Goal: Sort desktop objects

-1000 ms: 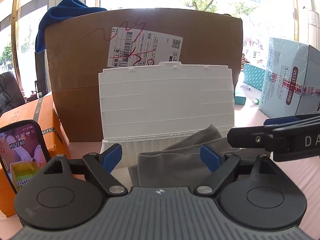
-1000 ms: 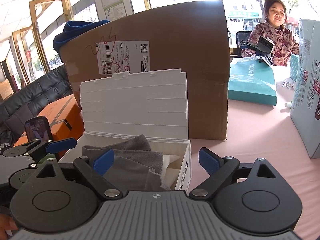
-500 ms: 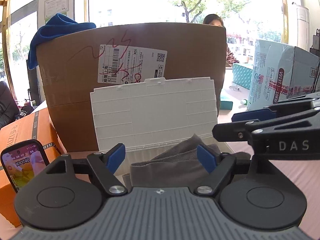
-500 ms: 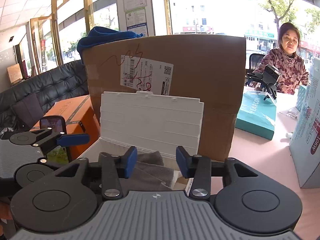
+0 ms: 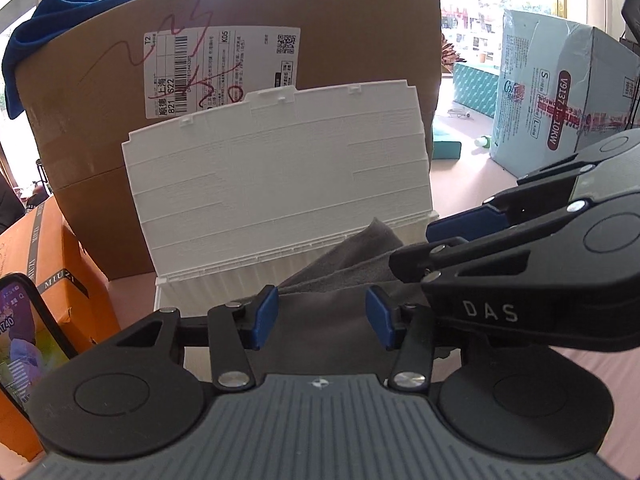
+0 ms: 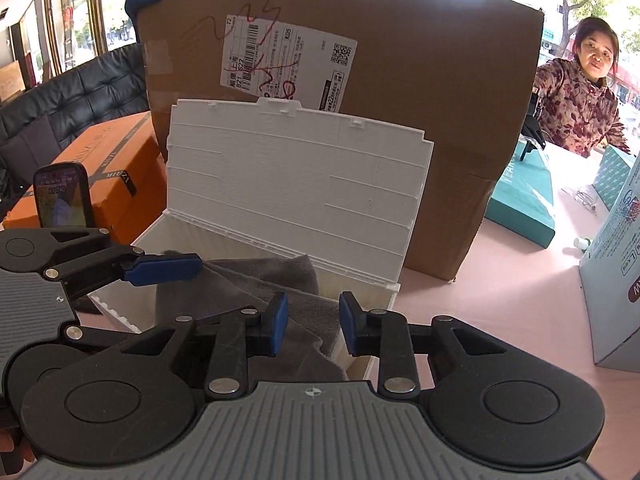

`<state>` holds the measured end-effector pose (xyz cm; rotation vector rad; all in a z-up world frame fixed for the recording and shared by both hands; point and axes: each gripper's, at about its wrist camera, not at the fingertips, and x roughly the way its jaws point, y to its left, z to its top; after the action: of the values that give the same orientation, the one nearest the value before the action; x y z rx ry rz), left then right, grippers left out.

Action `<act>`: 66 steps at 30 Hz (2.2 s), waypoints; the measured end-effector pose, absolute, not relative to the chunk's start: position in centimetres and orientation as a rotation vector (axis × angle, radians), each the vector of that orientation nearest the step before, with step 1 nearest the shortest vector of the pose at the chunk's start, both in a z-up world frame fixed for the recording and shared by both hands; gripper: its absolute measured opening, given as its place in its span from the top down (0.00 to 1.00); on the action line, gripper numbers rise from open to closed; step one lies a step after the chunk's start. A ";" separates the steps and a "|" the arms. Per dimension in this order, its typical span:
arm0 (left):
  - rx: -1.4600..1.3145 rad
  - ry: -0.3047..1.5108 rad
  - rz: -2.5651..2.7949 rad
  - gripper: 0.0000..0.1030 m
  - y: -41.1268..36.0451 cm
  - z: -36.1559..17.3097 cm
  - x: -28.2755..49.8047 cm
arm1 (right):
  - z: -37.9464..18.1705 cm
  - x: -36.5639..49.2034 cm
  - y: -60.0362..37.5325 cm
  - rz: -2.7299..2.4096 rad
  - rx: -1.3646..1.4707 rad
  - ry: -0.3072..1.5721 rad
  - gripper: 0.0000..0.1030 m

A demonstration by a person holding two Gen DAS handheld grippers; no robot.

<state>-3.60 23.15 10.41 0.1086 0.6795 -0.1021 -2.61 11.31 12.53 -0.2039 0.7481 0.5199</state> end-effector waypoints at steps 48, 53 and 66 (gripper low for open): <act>-0.048 0.275 -0.086 0.00 24.3 15.6 -10.2 | 17.4 -7.0 6.3 0.613 0.067 0.361 0.00; -0.029 0.284 -0.028 0.00 24.5 15.3 -10.7 | 18.6 -7.9 4.4 0.598 0.176 0.315 0.00; -0.011 0.486 0.111 0.00 26.4 10.5 -9.4 | 14.5 -7.2 0.8 0.512 0.266 0.475 0.00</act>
<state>-9.35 26.43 10.47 -0.0107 0.4856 0.1105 -7.18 0.84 14.47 0.2657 0.4752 0.5115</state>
